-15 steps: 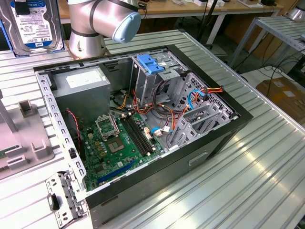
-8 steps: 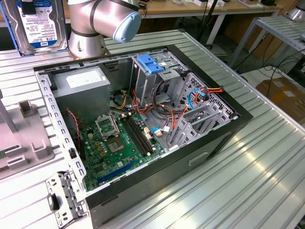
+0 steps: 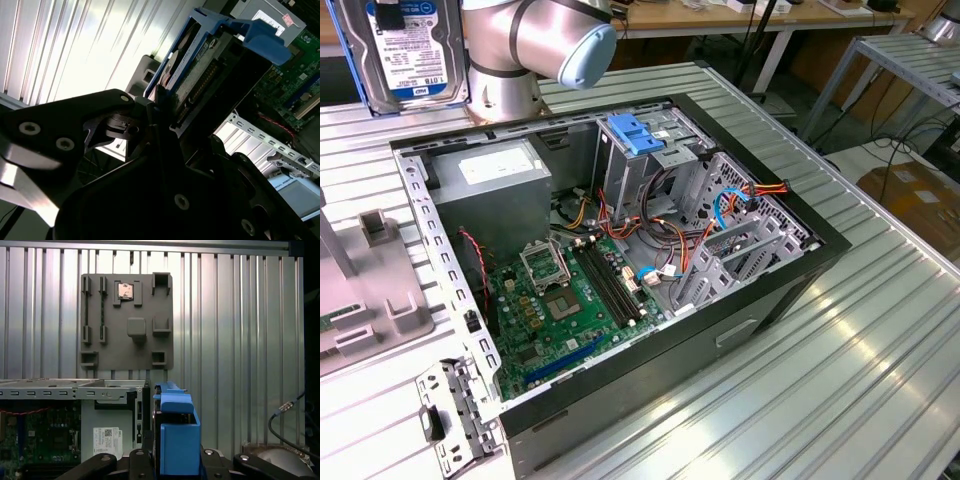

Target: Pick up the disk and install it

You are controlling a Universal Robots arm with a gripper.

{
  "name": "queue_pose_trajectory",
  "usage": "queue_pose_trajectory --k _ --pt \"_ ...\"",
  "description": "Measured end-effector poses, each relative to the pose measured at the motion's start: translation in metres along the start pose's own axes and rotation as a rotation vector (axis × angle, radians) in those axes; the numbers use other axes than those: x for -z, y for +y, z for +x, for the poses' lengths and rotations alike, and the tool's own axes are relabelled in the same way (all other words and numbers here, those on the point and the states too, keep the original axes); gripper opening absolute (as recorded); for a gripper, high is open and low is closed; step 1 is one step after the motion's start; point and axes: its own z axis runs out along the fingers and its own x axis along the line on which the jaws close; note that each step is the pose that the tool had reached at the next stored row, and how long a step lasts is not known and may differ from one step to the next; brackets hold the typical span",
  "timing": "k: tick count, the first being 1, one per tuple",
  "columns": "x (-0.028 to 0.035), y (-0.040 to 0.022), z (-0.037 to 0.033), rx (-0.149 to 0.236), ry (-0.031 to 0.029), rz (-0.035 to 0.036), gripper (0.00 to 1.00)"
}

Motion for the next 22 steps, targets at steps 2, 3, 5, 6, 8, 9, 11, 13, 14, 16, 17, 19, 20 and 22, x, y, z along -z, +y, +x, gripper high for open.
queue_pose_trajectory --k 2,3,5,6,8,9,11,13,14,16,17,19,20,22 --pt "0.0001 -0.0025 0.0 0.0 0.0 -0.0001 0.36" --pt "0.0001 -0.0035 0.0 0.0 0.0 -0.0001 0.36" --pt "0.0002 -0.0064 0.0 0.0 0.0 0.0 0.36" --pt "0.0003 -0.0081 0.0 0.0 0.0 -0.0001 0.36" --pt "0.0004 -0.0111 0.0 0.0 0.0001 -0.0002 0.36" --pt "0.0004 -0.0124 0.0 0.0 0.0001 -0.0001 0.36" --pt "0.0005 -0.0151 0.0 0.0 0.0001 -0.0001 0.36" --pt "0.0006 -0.0175 0.0 0.0 0.0001 -0.0001 0.36" --pt "0.0007 -0.0185 0.0 0.0 0.0001 -0.0001 0.36" --pt "0.0007 -0.0204 0.0 0.0 0.0001 -0.0001 0.36" --pt "0.0007 -0.0218 0.0 0.0 0.0 -0.0001 0.36" --pt "0.0008 -0.0239 0.0 0.0 0.0 -0.0001 0.36" --pt "0.0009 -0.025 0.0 0.0 0.0 -0.0001 0.36" --pt "0.0009 -0.0271 -0.0001 0.0 0.0 -0.0001 0.36"
